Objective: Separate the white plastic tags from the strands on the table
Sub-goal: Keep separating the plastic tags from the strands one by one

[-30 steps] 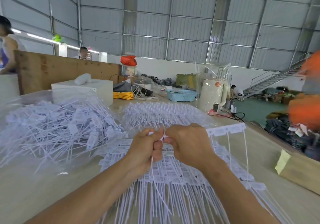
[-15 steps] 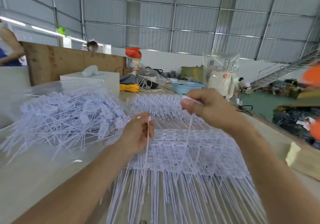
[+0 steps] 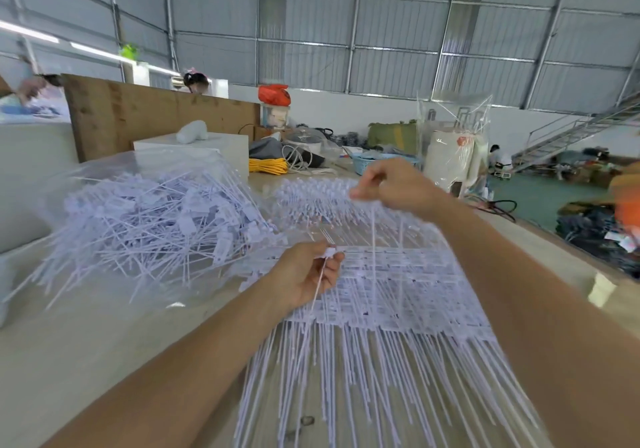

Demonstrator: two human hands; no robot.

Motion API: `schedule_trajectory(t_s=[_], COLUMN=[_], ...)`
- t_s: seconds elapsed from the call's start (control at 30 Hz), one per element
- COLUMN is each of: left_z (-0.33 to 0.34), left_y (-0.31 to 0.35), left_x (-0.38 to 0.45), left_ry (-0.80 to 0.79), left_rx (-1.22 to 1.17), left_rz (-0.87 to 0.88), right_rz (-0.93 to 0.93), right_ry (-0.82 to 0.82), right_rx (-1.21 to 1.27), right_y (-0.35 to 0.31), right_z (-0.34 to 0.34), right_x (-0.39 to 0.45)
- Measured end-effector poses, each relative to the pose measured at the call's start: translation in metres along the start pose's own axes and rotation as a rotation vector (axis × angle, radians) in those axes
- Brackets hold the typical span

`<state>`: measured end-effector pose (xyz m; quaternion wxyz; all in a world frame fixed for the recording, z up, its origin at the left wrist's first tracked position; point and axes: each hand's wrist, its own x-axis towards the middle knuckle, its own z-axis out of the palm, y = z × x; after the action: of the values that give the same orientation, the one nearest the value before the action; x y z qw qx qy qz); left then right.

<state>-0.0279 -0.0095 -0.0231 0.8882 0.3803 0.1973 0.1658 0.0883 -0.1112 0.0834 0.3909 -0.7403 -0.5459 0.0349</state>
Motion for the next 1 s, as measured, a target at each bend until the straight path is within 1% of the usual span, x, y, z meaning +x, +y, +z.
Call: schedule_trajectory(t_s=[0.07, 0.13, 0.17, 0.23, 0.27, 0.3, 0.33, 0.43, 0.53, 0.63, 0.73, 0.83, 0.93, 1.0], left_z=[-0.001, 0.0, 0.001, 0.002, 0.003, 0.002, 0.002, 0.0, -0.005, -0.005, -0.003, 0.001, 0.005, 0.007], left_y=[-0.003, -0.004, -0.003, 0.001, 0.002, 0.003, 0.003, -0.001, -0.001, -0.001, -0.006, -0.008, -0.011, -0.01], left_x=[0.0, 0.0, -0.001, -0.001, 0.0, 0.0, 0.0, 0.001, 0.005, 0.007, 0.007, 0.004, -0.003, -0.006], left_ry=[0.039, 0.045, 0.034, -0.003, -0.022, -0.03, -0.02, 0.071, 0.128, 0.121, 0.076, 0.11, 0.081, 0.084], left_rx=[0.017, 0.013, 0.004, -0.033, -0.036, -0.015, 0.033, 0.259, 0.343, 0.349, 0.481, 0.604, 0.582, 0.64], left_rz=[-0.011, 0.007, 0.027, 0.07, 0.096, 0.125, 0.163, 0.288, 0.393, 0.398, 0.417, 0.487, 0.478, 0.478], right_rz=[0.067, 0.105, 0.12, 0.113, 0.088, 0.058, 0.034, -0.027, 0.004, 0.013, -0.017, -0.051, -0.01, -0.013], right_ry=[-0.022, -0.161, -0.239, -0.335, -0.327, -0.286, -0.231, -0.122, -0.101, -0.08, -0.012, -0.008, -0.069, -0.084], right_rx=[0.092, 0.214, 0.215, 0.056, -0.054, -0.125, -0.143, -0.014, 0.028, -0.037, -0.011, -0.019, 0.037, 0.031], right_y=[-0.015, -0.024, -0.026, -0.019, -0.011, -0.001, 0.011, 0.039, 0.054, 0.062, 0.06, 0.053, 0.05, 0.049], right_z=[-0.026, -0.036, -0.032, -0.006, 0.013, 0.032, 0.049, 0.072, 0.07, 0.07, 0.071, 0.07, 0.069, 0.067], right_x=[0.002, 0.002, 0.002, -0.001, -0.003, -0.006, -0.009, -0.022, -0.032, -0.036, -0.038, -0.036, -0.038, -0.041])
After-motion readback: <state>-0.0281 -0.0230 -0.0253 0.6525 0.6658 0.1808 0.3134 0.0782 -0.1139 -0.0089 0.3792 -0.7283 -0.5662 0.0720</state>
